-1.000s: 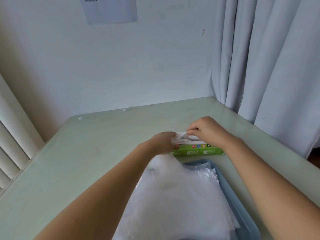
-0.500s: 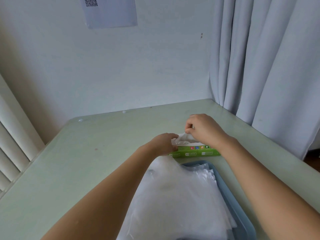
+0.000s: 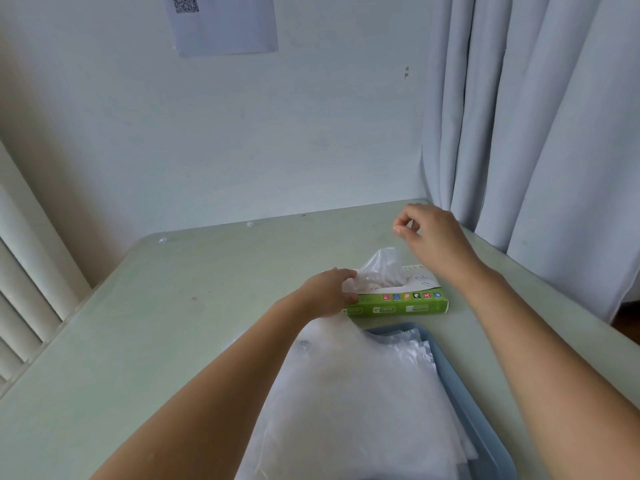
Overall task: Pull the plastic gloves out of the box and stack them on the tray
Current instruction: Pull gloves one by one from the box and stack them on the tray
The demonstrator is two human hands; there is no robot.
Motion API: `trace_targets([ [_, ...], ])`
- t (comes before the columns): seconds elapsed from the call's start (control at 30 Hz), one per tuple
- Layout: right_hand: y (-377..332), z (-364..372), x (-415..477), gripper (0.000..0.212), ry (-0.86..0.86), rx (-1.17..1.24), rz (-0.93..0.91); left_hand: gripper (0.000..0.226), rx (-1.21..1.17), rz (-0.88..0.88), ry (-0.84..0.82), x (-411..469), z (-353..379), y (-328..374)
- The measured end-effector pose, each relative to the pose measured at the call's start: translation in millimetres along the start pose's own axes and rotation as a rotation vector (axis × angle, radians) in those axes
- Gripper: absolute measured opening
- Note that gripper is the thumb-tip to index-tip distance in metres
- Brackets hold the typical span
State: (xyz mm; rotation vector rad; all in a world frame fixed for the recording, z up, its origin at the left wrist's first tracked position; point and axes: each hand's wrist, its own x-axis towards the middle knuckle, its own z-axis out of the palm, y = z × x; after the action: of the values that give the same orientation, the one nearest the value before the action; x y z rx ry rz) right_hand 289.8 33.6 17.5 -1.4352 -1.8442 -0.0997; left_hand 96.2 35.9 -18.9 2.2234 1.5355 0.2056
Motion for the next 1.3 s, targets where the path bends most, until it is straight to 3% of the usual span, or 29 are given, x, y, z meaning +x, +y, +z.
trace_targets([
  [0.13,-0.9,4.4,-2.7,0.021,-0.256,0.091,0.064,0.055,0.010,-0.003,0.002,2.1,0.8,0.9],
  [0.2,-2.4,12.3,-4.8,0.022,-0.289,0.050,0.024,0.055,0.006,-0.005,0.006,1.8,0.9,1.5],
  [0.27,-6.4,15.8,-5.2,0.008,-0.218,0.026,-0.039,0.056,-0.002,-0.010,0.012,0.8,0.6,1.6],
  [0.47,-11.9,12.6,-2.3,0.010,-0.041,0.052,-0.125,0.055,-0.056,-0.032,0.028,-0.3,-0.4,-1.5],
  [0.73,-5.4,-28.5,5.7,0.004,0.324,0.347,0.162,0.055,-0.061,-0.008,0.002,-1.1,0.1,-2.2],
  [0.9,-11.9,-47.7,8.4,0.011,0.347,0.585,0.216,0.055,-0.059,-0.013,0.001,1.8,-1.3,-2.4],
  [1.0,-24.3,-58.8,8.9,0.010,0.322,0.643,0.227,0.053,-0.420,0.017,0.016,0.2,-7.0,-6.0],
  [1.17,-34.7,-73.4,1.6,0.005,0.311,0.627,0.220,0.025,-1.102,0.263,-0.196,-31.0,-30.8,11.6],
  [1.3,-34.0,-77.1,-12.7,0.007,0.292,0.575,0.242,0.054,-1.420,0.101,-0.216,-42.6,-36.3,18.3],
])
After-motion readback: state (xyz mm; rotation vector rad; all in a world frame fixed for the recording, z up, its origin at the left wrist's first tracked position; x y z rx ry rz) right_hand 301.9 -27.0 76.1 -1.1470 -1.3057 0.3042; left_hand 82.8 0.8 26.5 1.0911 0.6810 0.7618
